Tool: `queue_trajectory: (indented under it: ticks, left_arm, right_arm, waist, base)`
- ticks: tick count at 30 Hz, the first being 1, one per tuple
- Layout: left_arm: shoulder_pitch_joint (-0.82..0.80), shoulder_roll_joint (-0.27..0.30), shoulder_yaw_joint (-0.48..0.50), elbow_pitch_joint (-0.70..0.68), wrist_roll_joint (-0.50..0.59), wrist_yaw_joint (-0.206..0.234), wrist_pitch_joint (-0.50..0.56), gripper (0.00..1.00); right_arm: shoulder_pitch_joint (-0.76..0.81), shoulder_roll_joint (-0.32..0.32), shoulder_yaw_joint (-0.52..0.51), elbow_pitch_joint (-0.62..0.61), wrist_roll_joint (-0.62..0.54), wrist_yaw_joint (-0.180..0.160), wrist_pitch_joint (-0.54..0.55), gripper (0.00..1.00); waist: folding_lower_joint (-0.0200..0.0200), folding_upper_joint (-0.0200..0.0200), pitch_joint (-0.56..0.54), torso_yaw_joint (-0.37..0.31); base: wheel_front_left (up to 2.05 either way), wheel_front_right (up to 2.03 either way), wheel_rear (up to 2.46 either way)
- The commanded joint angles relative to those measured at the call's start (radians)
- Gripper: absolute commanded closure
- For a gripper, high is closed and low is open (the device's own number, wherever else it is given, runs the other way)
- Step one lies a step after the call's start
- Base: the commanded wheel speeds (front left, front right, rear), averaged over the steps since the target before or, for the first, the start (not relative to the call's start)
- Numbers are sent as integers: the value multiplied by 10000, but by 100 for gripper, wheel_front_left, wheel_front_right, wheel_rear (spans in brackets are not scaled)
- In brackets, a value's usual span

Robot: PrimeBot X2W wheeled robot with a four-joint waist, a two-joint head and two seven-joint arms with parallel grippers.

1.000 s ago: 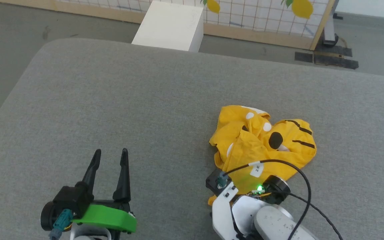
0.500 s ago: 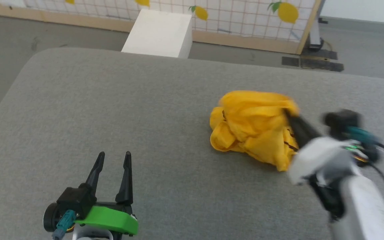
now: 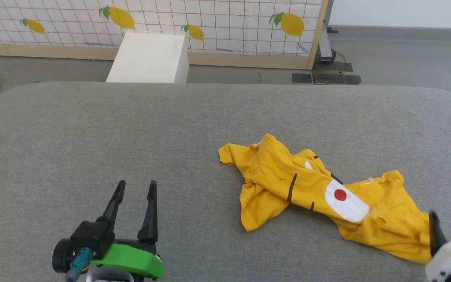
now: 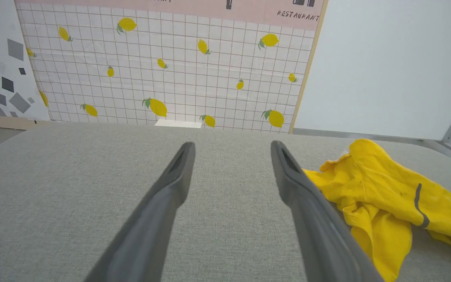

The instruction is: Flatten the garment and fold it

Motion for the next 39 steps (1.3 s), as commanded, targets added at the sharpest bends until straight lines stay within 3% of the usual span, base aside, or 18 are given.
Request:
queue_trajectory:
  ticks: [1,7,14,19,26,27,29,33,39]
  left_arm:
    - [38,-29,-8,17,28,-51,-38,0]
    - [-234,-29,-519,444,-417,-76,-38,0]
    - [-1778,-29,-2880,2177,-1582,-58,906,0]
    - [-2809,-29,-3967,3398,-2405,587,2451,0]
    - [-3404,-30,-4486,4231,-3252,1541,4647,0]
    - [-3447,-30,-4545,4239,-3270,1612,4971,52]
    - [-3491,68,-4624,4125,-3179,1820,5417,100]
    - [-3420,381,-4591,3372,-2919,2302,5630,100]
    - [-2503,1008,-3464,1581,-2966,3423,4674,100]
  right_arm:
    - [-263,6,275,-316,-58,-11,-638,0]
    - [-245,6,1989,-990,123,-11,-2338,0]
    - [-235,6,2937,-1011,306,-11,-2644,0]
    - [-333,6,3248,-874,450,-11,-2604,0]
    - [-439,6,3434,-750,554,-11,-2623,0]
    - [-448,6,3438,-731,557,-11,-2635,0]
    - [-450,6,3449,-691,571,-11,-2657,0]
    - [-437,7,3454,-597,599,-11,-2675,0]
    - [-380,7,3472,-562,592,-11,-2679,0]
  waist:
    - [0,-1,61,-52]
    - [0,-1,154,-242]
    - [0,-1,452,-638]
    - [0,-1,668,-1079]
    - [0,-1,863,-1492]
    - [0,-1,872,-1508]
    - [0,-1,872,-1511]
    - [0,-1,793,-1323]
    - [0,-1,511,-840]
  base:
    - [0,0,0]
    - [0,0,0]
    - [0,0,0]
    - [0,0,0]
    - [0,0,0]
    - [0,0,0]
    - [0,0,0]
    - [0,0,0]
    - [0,0,0]
